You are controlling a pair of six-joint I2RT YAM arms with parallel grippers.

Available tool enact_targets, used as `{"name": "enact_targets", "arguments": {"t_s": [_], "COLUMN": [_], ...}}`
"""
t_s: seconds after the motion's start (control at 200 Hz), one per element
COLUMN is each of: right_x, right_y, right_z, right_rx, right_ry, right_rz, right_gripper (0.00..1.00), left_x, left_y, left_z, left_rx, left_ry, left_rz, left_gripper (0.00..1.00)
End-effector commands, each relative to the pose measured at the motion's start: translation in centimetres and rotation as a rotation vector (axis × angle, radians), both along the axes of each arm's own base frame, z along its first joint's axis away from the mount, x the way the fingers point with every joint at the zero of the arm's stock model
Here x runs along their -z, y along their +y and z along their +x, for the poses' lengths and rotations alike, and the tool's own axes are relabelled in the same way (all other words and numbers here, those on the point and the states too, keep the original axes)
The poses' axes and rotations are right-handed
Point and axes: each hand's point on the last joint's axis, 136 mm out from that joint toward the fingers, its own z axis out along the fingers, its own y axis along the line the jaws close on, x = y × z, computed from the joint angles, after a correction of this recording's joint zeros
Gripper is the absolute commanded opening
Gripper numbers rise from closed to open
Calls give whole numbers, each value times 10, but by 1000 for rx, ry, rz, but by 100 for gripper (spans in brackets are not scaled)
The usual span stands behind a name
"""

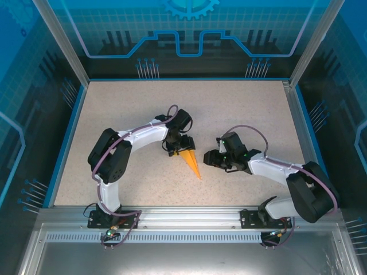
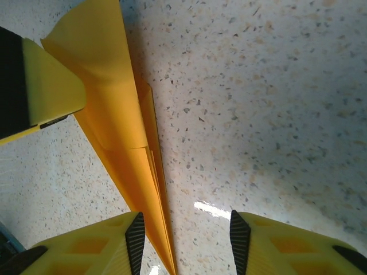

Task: Fold a paper plane with a square sheet of paper (pick it up from the middle)
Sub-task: Move a paper plane to the center of the table.

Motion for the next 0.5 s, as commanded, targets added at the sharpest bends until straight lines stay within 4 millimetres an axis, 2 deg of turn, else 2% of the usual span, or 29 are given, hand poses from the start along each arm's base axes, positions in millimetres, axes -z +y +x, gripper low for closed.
{"name": "enact_targets", "arguments": {"t_s": [0.0, 0.205, 0.42, 0.495], "right_x": [-6, -5, -1, 1], "right_y": [14, 33, 51, 55], "right_z": [4, 9, 17, 18], "right_rx": [-51, -99, -146, -164], "right_ry": [-8, 4, 23, 26], "right_rz": [38, 64, 67, 66], "right_gripper": [47, 48, 48, 49], "left_x": [1, -4, 1, 1], "left_y": [11, 25, 36, 37], "left_z": [-2, -9, -16, -18], "left_rx": [-22, -37, -47, -43], "left_ry": [20, -15, -5, -5], "left_rz": [47, 56, 60, 61], "left_gripper": [65, 57, 48, 43]}}
